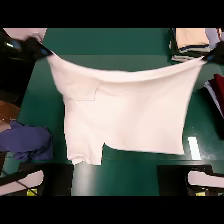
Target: Fold the shirts.
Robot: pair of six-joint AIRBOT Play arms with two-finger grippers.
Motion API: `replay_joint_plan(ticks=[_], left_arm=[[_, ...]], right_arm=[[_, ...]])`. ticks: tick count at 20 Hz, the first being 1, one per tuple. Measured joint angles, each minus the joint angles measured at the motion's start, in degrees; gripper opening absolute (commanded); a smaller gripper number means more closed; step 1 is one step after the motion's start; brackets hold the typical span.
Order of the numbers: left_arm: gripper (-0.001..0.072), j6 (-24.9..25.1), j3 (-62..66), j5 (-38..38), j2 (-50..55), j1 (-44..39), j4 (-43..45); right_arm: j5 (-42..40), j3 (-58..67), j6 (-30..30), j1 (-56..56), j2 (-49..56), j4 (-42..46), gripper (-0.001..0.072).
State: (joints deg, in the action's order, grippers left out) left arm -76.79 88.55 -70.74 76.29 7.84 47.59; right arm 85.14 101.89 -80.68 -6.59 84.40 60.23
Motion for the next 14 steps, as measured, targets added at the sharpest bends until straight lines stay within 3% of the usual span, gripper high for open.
replay_joint_plan(ticks=[4, 9, 14], left_arm=[[0.0026, 3.7, -1.5, 6.9, 10.6, -0.1, -4.3], [0.0025, 9.9, -1.8, 16.1, 15.4, -1.8, -8.1], [0.0024, 11.5, -2.0, 12.6, 16.3, -3.0, -3.0]], right_arm=[[-6.8, -0.9, -0.2, 0.9, 9.2, -0.1, 0.0015], [-16.9, -0.7, -0.2, 1.1, 13.0, -0.1, 0.0015], [-15.3, -0.7, 1.1, 1.1, 13.5, 3.7, 0.0015]])
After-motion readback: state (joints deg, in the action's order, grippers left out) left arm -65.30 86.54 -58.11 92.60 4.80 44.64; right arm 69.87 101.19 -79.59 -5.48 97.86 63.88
